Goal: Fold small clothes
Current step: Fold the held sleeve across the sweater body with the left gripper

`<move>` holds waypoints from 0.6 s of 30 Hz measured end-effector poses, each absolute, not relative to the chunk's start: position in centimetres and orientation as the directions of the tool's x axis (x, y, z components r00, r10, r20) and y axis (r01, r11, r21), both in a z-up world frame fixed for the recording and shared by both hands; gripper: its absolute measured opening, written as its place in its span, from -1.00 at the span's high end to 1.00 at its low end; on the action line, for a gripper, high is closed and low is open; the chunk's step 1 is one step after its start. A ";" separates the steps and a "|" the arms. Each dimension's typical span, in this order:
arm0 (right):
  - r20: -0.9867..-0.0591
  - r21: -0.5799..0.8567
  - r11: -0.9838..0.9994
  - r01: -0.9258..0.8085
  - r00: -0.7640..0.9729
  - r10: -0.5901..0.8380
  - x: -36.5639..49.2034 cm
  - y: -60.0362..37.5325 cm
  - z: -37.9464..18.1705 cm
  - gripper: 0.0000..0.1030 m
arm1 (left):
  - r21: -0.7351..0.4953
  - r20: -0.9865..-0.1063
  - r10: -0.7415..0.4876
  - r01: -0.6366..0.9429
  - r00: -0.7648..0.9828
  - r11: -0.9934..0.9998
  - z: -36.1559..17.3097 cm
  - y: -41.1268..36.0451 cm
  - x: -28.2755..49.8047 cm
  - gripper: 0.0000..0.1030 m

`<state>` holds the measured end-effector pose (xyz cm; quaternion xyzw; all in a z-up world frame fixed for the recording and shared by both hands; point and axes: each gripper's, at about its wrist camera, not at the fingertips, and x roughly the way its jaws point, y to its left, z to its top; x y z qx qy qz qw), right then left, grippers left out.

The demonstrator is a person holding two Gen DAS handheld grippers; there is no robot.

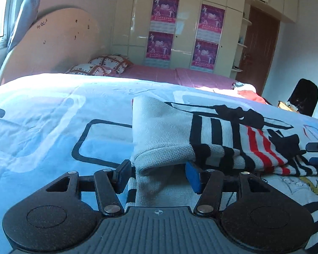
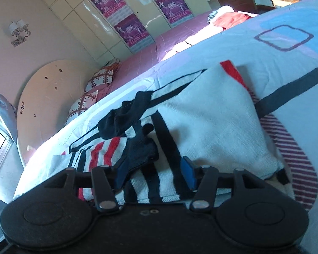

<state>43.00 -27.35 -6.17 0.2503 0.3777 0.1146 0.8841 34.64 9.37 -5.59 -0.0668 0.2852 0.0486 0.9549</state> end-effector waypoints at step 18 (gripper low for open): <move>-0.512 0.443 0.891 -0.102 0.787 0.344 42.2 -24.8 -2.6 0.87 | -0.138 -0.596 0.045 -0.157 0.802 0.978 -7.7 11.7 40.2 0.05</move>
